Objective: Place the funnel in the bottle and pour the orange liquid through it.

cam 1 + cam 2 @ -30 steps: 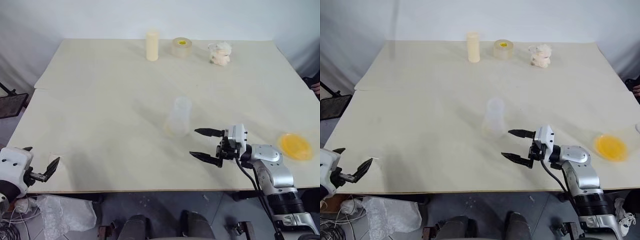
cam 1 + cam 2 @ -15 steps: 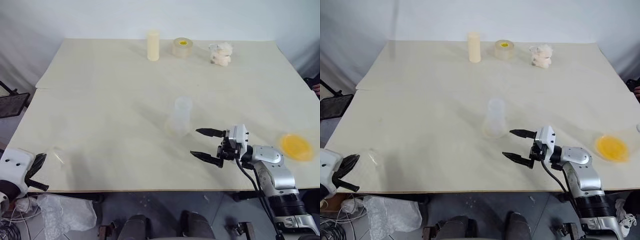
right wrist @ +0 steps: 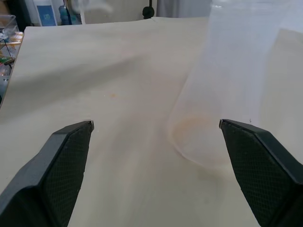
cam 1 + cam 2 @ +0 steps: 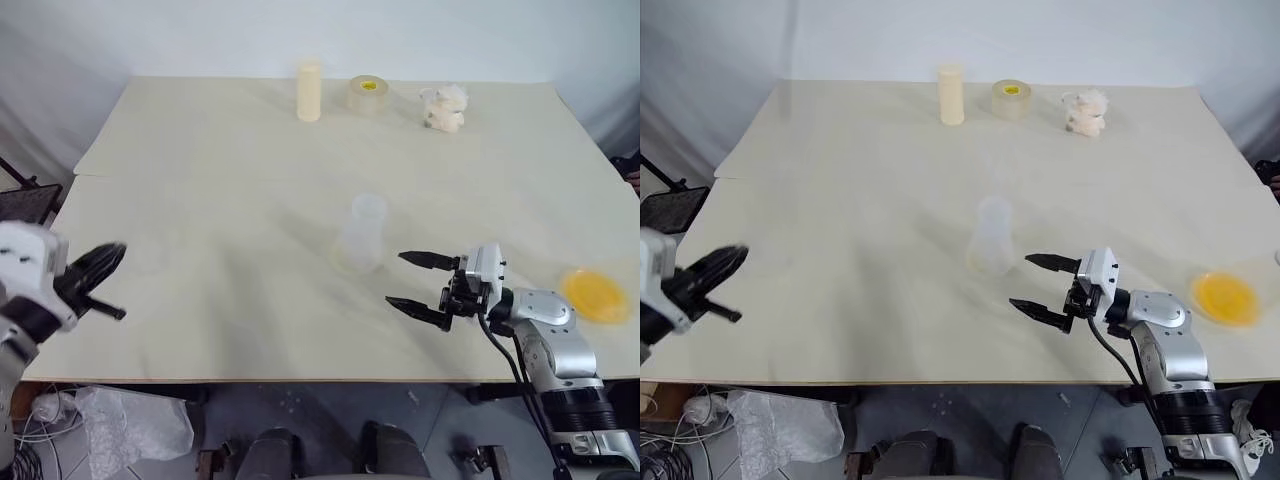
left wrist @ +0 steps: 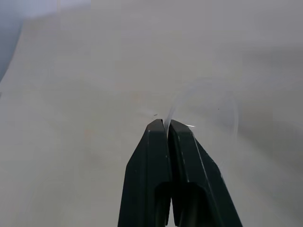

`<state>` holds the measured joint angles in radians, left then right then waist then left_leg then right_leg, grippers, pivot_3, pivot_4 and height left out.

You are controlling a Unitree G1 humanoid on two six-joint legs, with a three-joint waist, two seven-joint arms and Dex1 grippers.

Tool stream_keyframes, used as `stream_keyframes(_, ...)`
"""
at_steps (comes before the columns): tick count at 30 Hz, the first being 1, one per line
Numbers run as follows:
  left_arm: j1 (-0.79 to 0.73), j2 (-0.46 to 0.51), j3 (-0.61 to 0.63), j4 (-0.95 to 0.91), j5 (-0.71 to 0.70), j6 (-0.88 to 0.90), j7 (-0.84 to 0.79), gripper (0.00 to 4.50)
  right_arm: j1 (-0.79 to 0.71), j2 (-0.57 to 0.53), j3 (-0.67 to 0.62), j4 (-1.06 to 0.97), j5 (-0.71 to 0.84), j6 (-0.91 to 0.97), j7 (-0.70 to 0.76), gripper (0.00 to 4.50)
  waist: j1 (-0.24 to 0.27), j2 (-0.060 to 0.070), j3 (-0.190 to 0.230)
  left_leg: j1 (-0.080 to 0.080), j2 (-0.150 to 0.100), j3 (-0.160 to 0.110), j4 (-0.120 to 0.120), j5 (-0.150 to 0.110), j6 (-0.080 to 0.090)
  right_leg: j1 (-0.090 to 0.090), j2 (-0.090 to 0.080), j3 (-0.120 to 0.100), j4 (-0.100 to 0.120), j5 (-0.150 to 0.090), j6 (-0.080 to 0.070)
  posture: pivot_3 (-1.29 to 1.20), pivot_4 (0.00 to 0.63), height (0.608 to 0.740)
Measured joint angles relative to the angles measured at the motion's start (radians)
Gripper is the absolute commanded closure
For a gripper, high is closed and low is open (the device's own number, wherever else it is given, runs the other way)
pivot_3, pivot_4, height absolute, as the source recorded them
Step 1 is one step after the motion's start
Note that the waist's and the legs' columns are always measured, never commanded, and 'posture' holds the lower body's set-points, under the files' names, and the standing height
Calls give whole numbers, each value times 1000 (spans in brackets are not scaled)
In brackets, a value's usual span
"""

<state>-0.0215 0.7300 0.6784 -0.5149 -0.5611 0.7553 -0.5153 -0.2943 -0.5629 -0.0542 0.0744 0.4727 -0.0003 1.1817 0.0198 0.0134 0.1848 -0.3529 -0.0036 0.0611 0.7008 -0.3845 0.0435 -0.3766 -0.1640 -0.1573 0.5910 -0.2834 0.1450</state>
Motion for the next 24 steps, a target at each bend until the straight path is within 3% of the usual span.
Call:
stream_keyframes(3, -112, 33, -92, 5, -50, 49, -8, 4452, 1, -2, -9, -2, 0, -2, -6, 0, 1, 0, 0, 0, 0, 0, 0, 0, 0, 0, 0, 0, 0, 0, 0, 0, 150, 740)
stream_keyframes(8, -451, -51, -226, 78, -160, 87, 26, 4452, 30, 7, -28, -52, -1, -13, -40, 0, 3, 0, 0, -1, -1, -2, 1, 1, 0, 1, 0, 0, 0, 0, 0, 0, 150, 740)
stream_keyframes(16, -702, -131, -338, 297, -251, 88, -35, 4452, 117, 9, -57, -137, 0, -21, -100, 0, -8, 0, 0, 0, -1, 0, -1, 0, -1, 0, 3, 0, 0, 0, 0, 0, 150, 740)
stream_keyframes(24, -901, -176, -497, 531, -256, 171, -125, 4452, 180, 11, -86, -249, 4, -20, -172, 0, 6, -1, 0, -1, -2, 0, 0, 0, -1, 0, 4, 0, -1, 0, 1, 0, 150, 740)
